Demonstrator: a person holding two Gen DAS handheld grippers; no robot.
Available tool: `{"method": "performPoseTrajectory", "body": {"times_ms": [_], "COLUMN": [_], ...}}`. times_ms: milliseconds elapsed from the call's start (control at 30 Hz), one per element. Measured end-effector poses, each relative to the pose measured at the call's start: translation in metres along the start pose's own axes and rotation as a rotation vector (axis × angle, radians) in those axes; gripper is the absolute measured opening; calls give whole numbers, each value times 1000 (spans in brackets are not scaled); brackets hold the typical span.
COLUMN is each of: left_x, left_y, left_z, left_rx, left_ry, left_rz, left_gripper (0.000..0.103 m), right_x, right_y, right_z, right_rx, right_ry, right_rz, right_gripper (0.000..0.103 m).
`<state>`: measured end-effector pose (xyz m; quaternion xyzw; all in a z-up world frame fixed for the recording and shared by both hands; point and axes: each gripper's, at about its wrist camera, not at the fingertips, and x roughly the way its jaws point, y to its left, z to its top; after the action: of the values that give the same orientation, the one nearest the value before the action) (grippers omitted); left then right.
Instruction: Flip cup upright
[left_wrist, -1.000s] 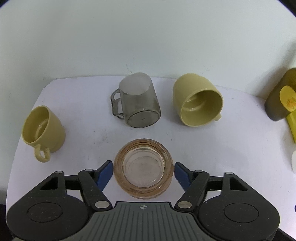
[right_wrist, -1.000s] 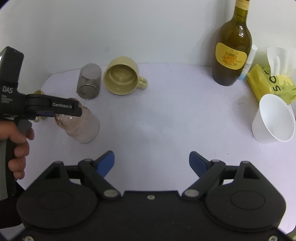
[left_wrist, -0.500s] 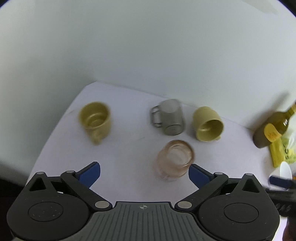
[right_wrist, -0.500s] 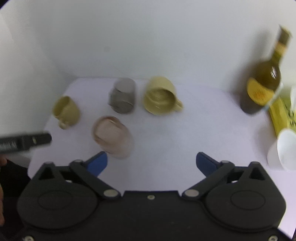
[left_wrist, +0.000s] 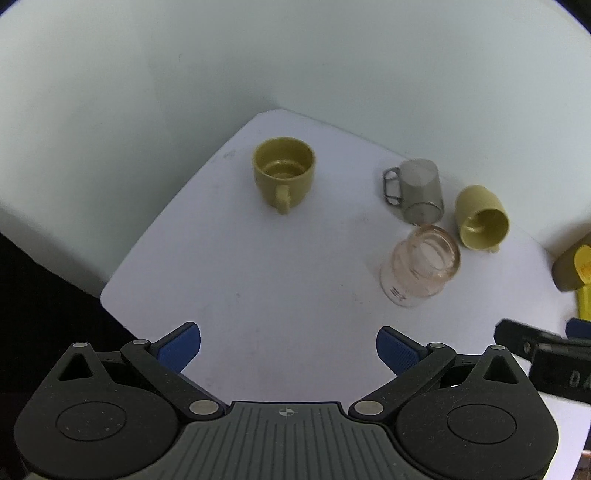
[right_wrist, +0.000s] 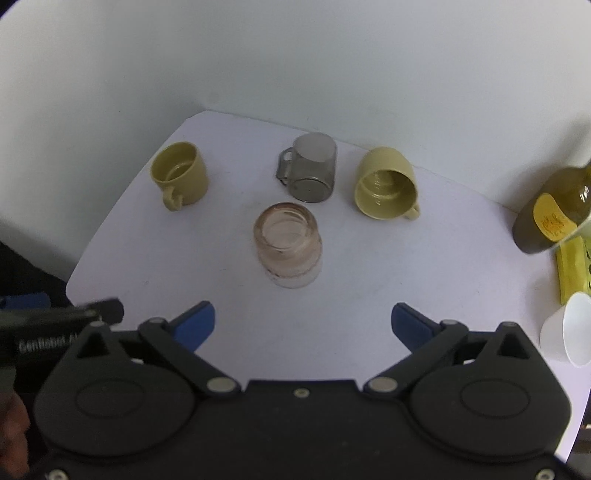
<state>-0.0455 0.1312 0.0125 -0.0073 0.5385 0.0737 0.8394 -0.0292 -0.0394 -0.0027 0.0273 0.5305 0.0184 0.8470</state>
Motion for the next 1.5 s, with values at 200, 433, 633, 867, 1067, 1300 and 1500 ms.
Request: {"method": "performPoseTrajectory", "body": {"times_ms": [200,433,633,867,1067,1300,1500], "left_x": [-5,-6,-3,1,1,1,0], "left_y": [1,0,1,2,0,-3,-3], "left_z": [1,4,6,6,6,5,5], "left_rx": [8,23,20,19,17,15,13], "left_ry": [-15,-18,-12,-13,-12,-12,-12], "left_rz": [10,13,9,15,20,24,27], "left_gripper": [103,103,103,103,103,103,103], "right_x": [1,5,6,7,8,9,9], "right_y": [18,22,22,23,24,23,21], "right_z": [1,3,5,7,9,9,11], "right_rx": [-59,-58,-63,-64,-64,-65,-61], "right_ry": [1,18,18,22,25,25,27], "right_rz": [24,45,50,55,53,52,55], "right_gripper": [103,103,103,103,102,102,102]}}
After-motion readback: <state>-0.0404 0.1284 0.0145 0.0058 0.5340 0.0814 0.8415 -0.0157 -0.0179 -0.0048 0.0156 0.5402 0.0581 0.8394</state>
